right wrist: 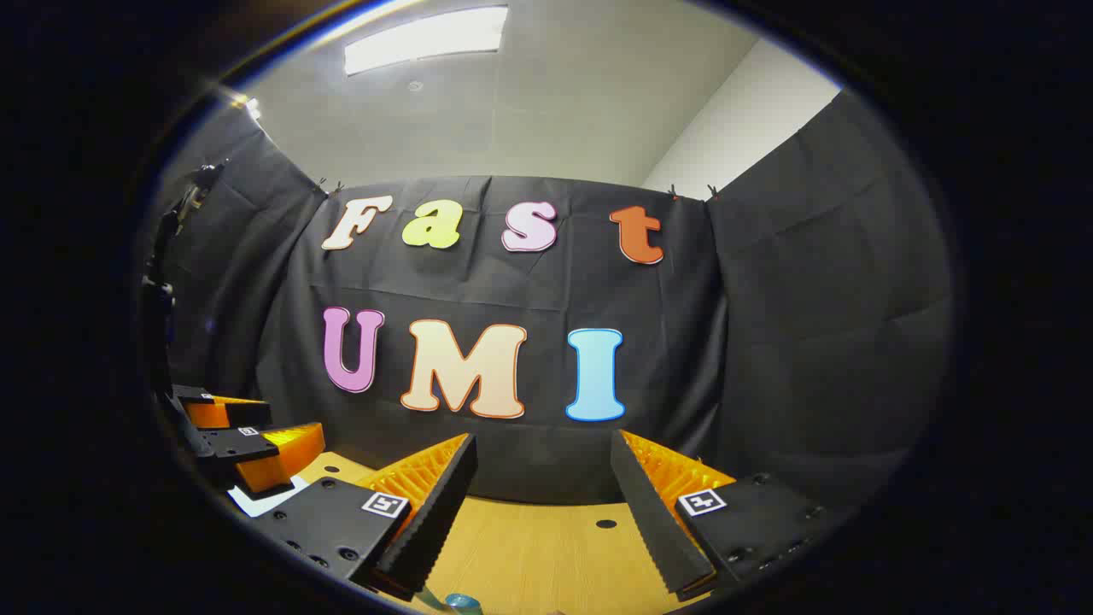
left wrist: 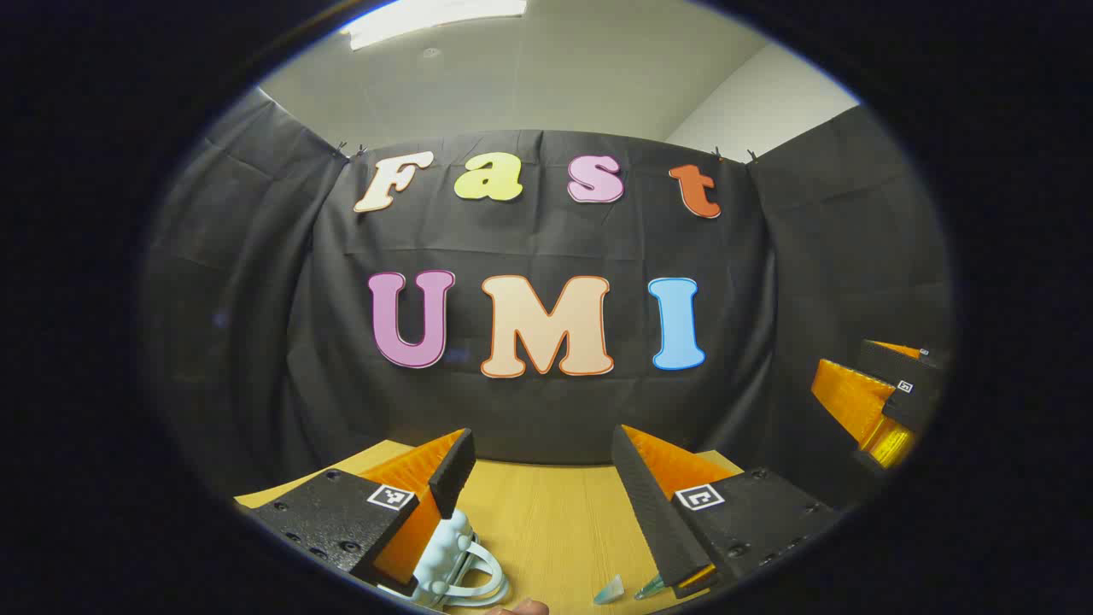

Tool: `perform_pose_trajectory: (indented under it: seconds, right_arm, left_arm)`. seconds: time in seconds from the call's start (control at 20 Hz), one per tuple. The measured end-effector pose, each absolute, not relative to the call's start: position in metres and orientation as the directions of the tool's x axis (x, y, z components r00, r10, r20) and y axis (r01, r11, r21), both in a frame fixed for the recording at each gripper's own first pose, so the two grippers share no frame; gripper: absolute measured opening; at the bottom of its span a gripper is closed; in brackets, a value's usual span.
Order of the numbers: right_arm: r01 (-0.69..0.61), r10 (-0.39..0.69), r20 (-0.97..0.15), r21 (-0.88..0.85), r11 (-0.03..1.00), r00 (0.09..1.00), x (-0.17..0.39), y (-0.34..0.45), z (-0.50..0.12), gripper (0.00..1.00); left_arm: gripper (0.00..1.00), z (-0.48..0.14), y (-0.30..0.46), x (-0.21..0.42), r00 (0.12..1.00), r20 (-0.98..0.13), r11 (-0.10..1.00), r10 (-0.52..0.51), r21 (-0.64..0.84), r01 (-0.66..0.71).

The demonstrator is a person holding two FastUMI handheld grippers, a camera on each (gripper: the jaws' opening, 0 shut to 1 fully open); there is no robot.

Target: First open the suitcase, pack the skin care products into it, and then close the suitcase.

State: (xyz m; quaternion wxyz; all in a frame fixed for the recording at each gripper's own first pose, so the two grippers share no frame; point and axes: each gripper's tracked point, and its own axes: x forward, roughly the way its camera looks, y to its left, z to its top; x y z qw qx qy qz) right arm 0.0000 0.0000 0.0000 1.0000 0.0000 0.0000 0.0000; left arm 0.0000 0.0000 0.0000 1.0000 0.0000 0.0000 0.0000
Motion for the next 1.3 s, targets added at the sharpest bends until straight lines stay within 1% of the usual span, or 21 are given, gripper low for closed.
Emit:
perform_pose_trajectory:
  seconds: [0.35,0.5,0.55,0.6,0.85,1.0,1.15,1.3]
  right_arm:
    - [-0.023,0.023,0.002,0.002,1.0,1.0,0.007,-0.004,-0.003,0.98]
    - [-0.037,0.037,-0.005,0.007,0.999,0.999,0.011,-0.012,-0.009,0.98]
    - [-0.045,0.045,-0.009,0.01,0.999,0.999,0.013,-0.015,-0.011,0.98]
    - [-0.053,0.053,-0.012,0.013,0.999,0.999,0.014,-0.018,-0.014,0.98]
    - [-0.09,0.09,-0.013,0.045,0.995,0.996,0.021,-0.032,-0.021,0.98]
    - [-0.074,0.075,-0.02,0.056,0.996,0.997,0.024,-0.039,-0.024,0.98]
    - [-0.012,0.012,0.002,0.047,0.999,1.0,0.029,-0.045,-0.018,0.98]
    - [-0.006,0.004,0.035,0.038,0.999,0.999,0.028,-0.032,-0.008,0.98]
  left_arm:
    - [0.95,-0.003,-0.006,0.004,1.0,-0.003,1.0,0.015,0.011,-0.015]
    - [0.93,-0.009,-0.01,0.006,0.999,-0.017,1.0,0.029,0.005,-0.029]
    - [0.95,-0.011,-0.012,0.007,0.999,-0.025,0.999,0.036,0.002,-0.036]
    - [0.94,-0.014,-0.013,0.008,0.998,-0.032,0.999,0.046,-0.001,-0.046]
    - [0.95,-0.023,-0.012,0.009,0.993,-0.043,0.994,0.107,0.018,-0.106]
    - [0.94,-0.024,-0.01,0.009,0.993,-0.04,0.993,0.114,0.011,-0.114]
    - [0.95,-0.025,-0.004,0.016,0.995,-0.041,0.996,0.093,0.013,-0.092]
    - [0.95,-0.021,0.002,0.021,0.997,-0.038,0.997,0.073,0.006,-0.073]
